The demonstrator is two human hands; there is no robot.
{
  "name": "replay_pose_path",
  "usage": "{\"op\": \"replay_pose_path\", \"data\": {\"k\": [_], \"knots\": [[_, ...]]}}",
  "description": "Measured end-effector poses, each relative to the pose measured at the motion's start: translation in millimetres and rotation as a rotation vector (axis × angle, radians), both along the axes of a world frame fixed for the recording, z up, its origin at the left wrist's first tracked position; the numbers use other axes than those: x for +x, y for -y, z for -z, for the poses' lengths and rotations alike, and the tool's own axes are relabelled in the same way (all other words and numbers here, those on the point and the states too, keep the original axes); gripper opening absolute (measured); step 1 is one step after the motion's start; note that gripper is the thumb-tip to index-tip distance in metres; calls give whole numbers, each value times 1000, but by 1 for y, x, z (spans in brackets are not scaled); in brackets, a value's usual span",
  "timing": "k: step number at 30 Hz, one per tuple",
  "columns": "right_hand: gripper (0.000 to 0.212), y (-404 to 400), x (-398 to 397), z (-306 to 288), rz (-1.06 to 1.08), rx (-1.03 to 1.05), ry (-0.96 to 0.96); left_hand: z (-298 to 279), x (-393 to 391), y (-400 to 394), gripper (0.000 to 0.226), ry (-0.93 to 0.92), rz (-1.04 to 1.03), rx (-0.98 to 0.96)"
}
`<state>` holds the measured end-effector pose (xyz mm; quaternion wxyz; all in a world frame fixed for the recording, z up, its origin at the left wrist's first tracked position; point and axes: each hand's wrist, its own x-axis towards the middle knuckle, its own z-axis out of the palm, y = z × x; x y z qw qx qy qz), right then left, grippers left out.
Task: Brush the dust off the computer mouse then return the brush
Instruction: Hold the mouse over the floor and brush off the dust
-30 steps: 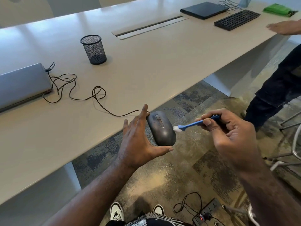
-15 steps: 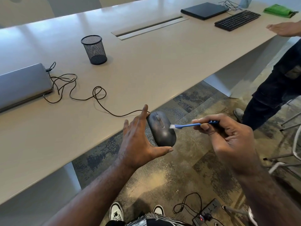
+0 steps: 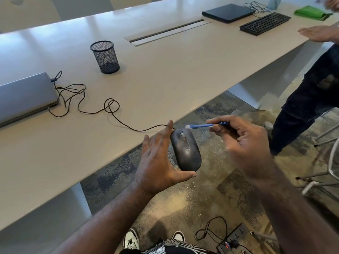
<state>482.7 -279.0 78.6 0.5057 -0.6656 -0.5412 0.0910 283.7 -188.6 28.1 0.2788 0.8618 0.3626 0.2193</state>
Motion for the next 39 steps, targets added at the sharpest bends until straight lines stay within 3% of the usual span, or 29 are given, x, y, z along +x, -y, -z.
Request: {"op": "replay_pose_path", "data": {"k": [6,16,28,34,39], "knots": [[17,-13,-11,-1,-76,-90,148,-1,-2,2,139,-19,21,27],[16,-15,-6,-14,-56,-68,79,-2,-4,6,139,-87,46,84],[20,-17,-13,-20,-146,-35,237,-3,-3,7,142,-71,48,70],[24,-13,-20,-19,-311,-93,312,-5,-5,5,144,-80,43,42],[20,-14,-15,-21,-244,-40,327,-4,-4,7,145,-81,37,35]]}}
